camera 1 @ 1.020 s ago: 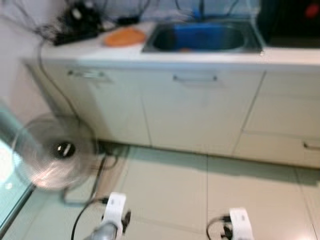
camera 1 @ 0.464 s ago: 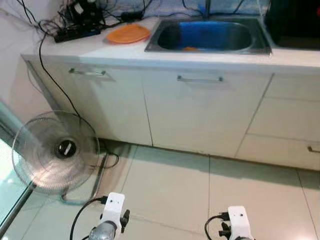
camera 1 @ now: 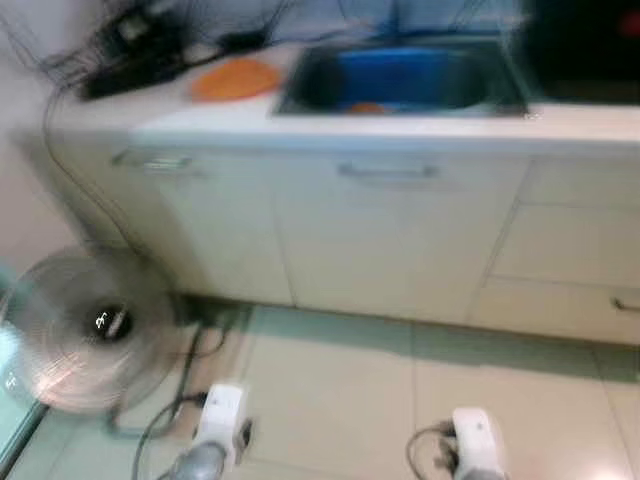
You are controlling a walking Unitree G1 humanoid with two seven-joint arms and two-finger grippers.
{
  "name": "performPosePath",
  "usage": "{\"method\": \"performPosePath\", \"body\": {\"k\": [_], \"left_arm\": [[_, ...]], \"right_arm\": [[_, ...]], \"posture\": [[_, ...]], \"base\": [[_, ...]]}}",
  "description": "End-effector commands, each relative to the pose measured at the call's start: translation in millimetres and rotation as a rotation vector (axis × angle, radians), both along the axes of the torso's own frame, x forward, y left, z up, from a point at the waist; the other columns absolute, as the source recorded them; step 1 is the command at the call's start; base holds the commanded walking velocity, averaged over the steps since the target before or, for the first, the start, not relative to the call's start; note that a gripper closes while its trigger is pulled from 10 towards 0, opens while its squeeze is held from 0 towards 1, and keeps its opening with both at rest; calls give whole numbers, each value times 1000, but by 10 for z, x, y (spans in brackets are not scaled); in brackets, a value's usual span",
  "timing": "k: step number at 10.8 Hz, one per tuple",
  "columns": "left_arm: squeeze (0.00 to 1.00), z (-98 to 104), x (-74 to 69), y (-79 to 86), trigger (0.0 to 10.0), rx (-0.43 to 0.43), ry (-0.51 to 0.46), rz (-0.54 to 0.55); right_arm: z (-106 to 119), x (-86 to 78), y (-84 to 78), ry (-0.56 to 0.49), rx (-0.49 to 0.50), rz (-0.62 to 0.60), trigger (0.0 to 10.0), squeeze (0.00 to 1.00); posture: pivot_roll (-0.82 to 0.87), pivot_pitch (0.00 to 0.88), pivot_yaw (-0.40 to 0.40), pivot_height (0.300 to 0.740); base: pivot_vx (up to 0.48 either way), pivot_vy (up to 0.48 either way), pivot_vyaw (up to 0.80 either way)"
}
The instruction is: Kitchen organization
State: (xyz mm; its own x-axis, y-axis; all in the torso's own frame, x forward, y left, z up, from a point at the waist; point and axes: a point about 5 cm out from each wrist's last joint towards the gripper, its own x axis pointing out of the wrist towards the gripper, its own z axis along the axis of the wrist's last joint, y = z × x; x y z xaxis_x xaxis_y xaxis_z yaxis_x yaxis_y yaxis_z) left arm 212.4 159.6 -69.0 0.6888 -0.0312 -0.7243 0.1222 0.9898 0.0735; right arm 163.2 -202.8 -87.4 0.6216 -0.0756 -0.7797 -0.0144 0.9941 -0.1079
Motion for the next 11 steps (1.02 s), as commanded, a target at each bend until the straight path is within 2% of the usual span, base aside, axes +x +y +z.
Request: {"method": "performPosePath", "body": {"k": [1,11], "left_arm": [[0,-36,-79,151,10000,32,28,26],[0,-53,-108,156,10000,35,41,17]], "right_arm": [[27,95,101,-25,27,12,10000,0],[24,90,105,-21,30,19,10000,0]], "posture": [[-7,49,91,740],[-7,49,95,740]], "base": [[371,0,0],[371,0,0]]}}
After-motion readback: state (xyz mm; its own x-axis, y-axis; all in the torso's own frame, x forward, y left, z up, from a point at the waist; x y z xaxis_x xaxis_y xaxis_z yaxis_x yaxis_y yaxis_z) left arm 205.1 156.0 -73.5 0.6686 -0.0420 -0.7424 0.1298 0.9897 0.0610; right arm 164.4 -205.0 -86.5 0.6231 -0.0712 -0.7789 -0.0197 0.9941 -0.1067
